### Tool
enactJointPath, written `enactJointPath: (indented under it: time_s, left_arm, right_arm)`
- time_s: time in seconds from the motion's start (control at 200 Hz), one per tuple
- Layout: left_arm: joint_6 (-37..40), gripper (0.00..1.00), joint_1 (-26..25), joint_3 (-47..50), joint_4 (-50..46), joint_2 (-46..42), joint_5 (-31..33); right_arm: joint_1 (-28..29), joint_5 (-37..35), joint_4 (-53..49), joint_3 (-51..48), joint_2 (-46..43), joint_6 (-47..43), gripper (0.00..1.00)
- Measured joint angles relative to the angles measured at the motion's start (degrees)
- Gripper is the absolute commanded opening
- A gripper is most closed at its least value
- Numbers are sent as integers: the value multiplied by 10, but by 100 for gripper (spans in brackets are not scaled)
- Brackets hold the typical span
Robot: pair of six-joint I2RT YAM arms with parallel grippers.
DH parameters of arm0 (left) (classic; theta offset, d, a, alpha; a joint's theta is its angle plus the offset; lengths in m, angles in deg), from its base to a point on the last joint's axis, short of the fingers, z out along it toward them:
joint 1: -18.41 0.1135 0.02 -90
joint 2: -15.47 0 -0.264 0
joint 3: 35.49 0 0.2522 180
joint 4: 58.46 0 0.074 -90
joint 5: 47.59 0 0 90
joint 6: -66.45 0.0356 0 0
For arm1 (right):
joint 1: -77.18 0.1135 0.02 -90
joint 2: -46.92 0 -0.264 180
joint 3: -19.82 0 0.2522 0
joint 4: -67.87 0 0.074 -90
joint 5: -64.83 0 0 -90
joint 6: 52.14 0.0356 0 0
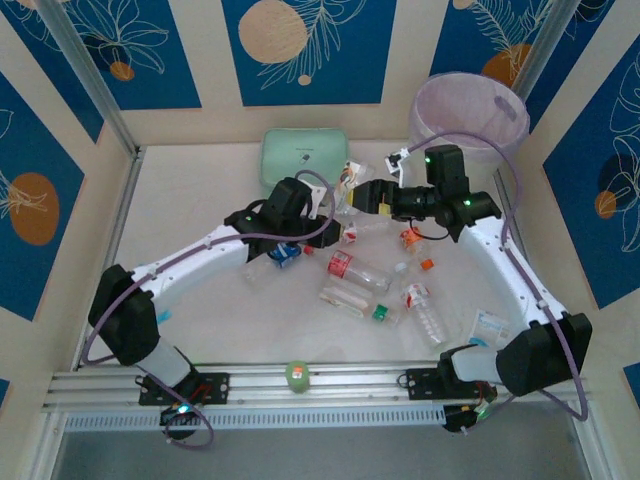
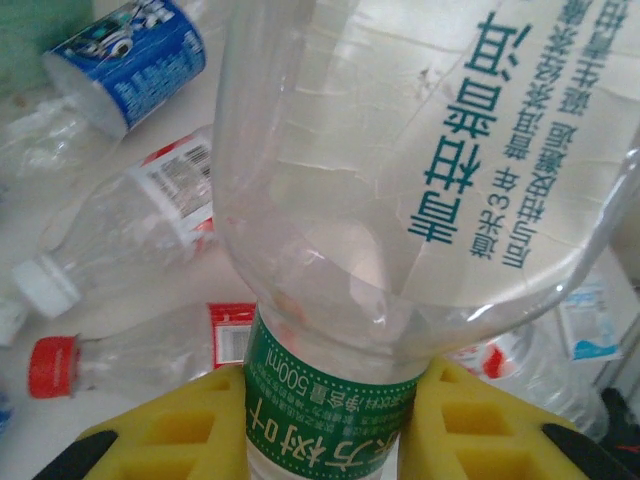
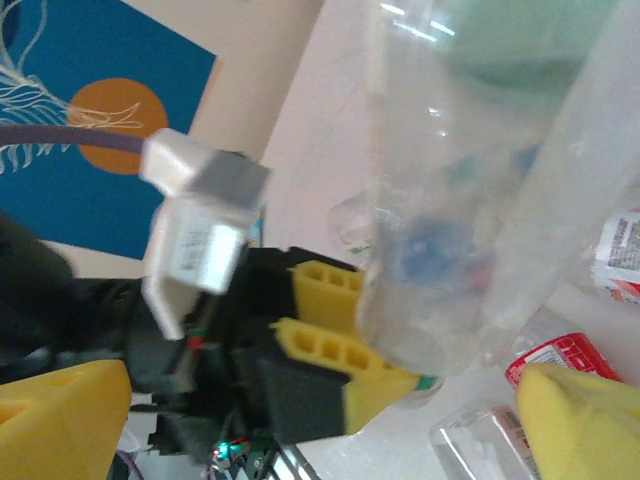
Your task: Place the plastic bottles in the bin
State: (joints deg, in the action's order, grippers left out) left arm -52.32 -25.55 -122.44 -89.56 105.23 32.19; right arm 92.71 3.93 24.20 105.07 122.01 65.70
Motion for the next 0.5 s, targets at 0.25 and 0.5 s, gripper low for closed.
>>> enactJointPath:
  time_s: [0.25,0.5]
  left_arm:
    - [-30,29,0,5,37,0,-21]
    - [-44,30,3,29,54,-12,-22]
  right_arm:
    - [16,-32,52,-2,47,34,69]
    - [27,-60,67,-10,53,42,44]
